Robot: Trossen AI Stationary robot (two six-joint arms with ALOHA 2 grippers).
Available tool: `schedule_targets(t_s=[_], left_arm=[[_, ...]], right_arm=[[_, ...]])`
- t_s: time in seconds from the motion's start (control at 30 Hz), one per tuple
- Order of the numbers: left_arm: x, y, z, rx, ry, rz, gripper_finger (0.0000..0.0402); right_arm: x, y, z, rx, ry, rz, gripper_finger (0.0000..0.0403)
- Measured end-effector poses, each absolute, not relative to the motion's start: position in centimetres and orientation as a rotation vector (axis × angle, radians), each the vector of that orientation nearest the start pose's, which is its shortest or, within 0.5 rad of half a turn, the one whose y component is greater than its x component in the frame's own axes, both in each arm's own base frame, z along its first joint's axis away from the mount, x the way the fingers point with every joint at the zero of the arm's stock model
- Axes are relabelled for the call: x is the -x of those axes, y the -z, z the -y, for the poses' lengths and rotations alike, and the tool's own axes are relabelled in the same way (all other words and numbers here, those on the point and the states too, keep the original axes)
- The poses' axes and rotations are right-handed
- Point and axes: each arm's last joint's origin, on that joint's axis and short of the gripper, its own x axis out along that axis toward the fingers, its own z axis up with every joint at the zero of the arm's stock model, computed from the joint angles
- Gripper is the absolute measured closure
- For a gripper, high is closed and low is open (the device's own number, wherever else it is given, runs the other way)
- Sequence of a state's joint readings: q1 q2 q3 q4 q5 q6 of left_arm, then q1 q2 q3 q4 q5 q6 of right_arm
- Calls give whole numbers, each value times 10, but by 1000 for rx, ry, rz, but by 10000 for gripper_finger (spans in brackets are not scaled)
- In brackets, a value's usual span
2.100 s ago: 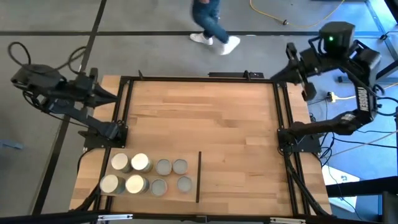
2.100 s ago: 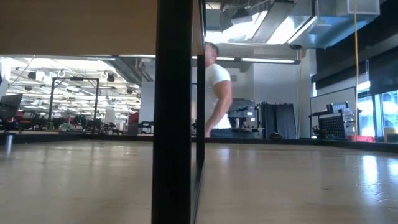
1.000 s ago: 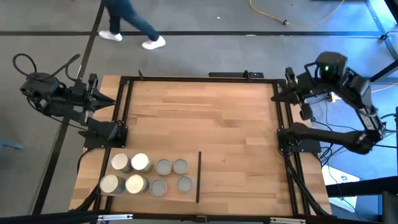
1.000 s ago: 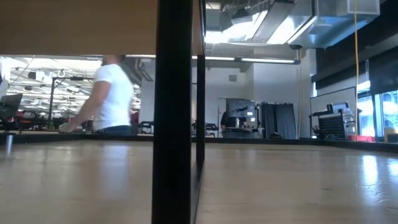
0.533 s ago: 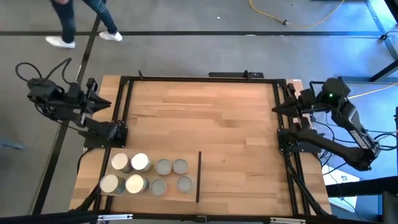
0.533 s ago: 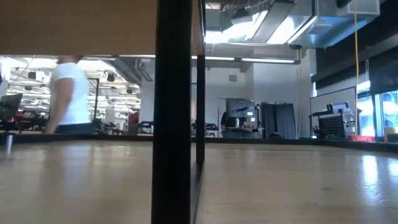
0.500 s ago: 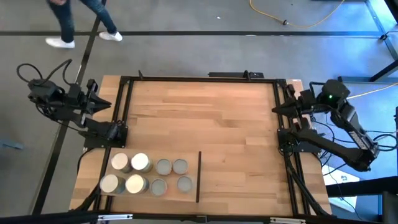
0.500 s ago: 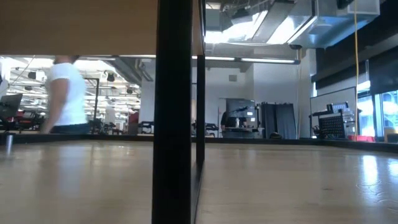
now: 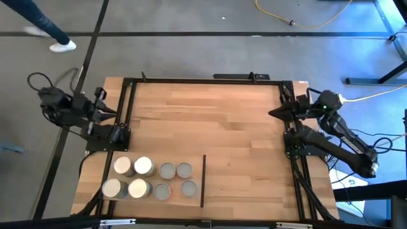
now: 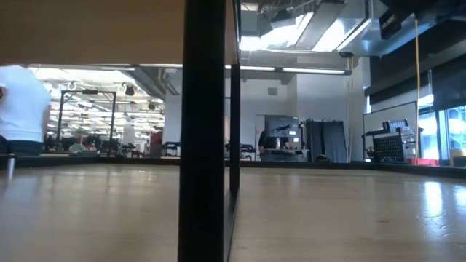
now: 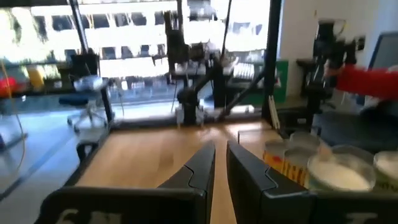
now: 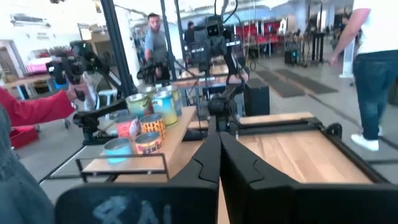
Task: Pick and place cans onto a shelf
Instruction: Return to Home Position
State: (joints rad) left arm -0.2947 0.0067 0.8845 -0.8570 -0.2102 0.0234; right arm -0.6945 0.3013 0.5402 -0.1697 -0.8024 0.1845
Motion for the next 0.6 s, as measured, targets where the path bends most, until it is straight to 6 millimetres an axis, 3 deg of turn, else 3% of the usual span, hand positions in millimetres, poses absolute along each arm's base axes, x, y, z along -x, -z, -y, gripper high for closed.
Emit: schedule_targets(t_s=[0.1,0.27,0.6], left_arm=[[33,-339,-15,-26,109,86,368],[16,-330,-9,-53,134,95,368],[-26,-292,3,-54,126,40,368]], right_arm=[[-79,-295,39,-138,-122,92,397],[-87,-273,44,-152,-140,124,397],[-97,-239,44,-109,-123,182,397]])
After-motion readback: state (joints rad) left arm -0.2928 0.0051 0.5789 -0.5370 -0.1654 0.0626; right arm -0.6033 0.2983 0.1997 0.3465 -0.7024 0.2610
